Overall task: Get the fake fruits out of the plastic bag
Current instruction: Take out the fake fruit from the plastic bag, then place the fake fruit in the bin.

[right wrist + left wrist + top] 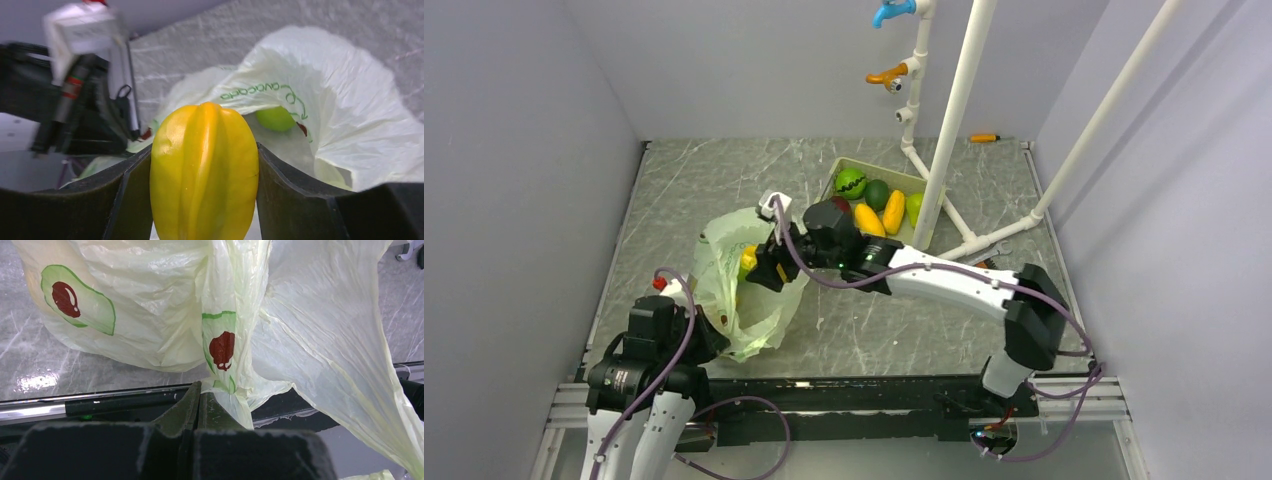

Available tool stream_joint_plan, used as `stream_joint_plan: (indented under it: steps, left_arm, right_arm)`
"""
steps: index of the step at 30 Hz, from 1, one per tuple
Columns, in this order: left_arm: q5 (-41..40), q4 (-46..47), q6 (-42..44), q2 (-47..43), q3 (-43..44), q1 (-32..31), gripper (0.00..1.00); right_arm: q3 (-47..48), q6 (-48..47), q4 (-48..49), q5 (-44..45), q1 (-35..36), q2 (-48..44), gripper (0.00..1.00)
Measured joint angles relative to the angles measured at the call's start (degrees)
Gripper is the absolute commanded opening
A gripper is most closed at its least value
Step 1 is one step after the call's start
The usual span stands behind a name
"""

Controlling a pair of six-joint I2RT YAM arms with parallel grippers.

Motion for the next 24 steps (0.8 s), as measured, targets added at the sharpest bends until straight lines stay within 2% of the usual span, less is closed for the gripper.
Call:
stream_joint_plan:
  steps: [5,7,11,14,19,21,24]
  left_arm:
    - [0.17,1.14,-0.02,0.24,0.0,0.0,0.0]
    - [0.22,1.49,-0.04,0.37,0.0,0.0,0.0]
    - [0.33,2.05,-0.07,0.33,0.0,0.0,0.0]
    - [0.39,2.14,-0.07,0.2,-0.02,0.0,0.0]
    - [0.52,2.43,-0.04,0.04,-0.09,0.0,0.0]
    - [0.7,2.45,-0.02,0.04,-0.11,0.0,0.0]
    - [1.03,2.47,-0.02,0.04,-0.11,0.0,0.0]
  right_arm:
    - [-0.04,-0.13,-0.26,2.14,-0.13,-7.63,0.01]
    - [0.0,-0.74,-0.24,7.17,-0.17,-9.92,0.01]
    - [1.03,-2.45,-0.98,22.77,-1.01,-10.54,0.02]
    - [3.61,-3.21,-4.48,33.03,-3.82,-7.63,0.01]
    - [9.55,-2.67,-11.19,41.68,-12.2,1.46,0.02]
    - [12.17,-2.45,-13.86,44.33,-15.13,6.14,0.05]
    - [17.33,-2.12,-18.14,47.78,-18.38,14.93,0.14]
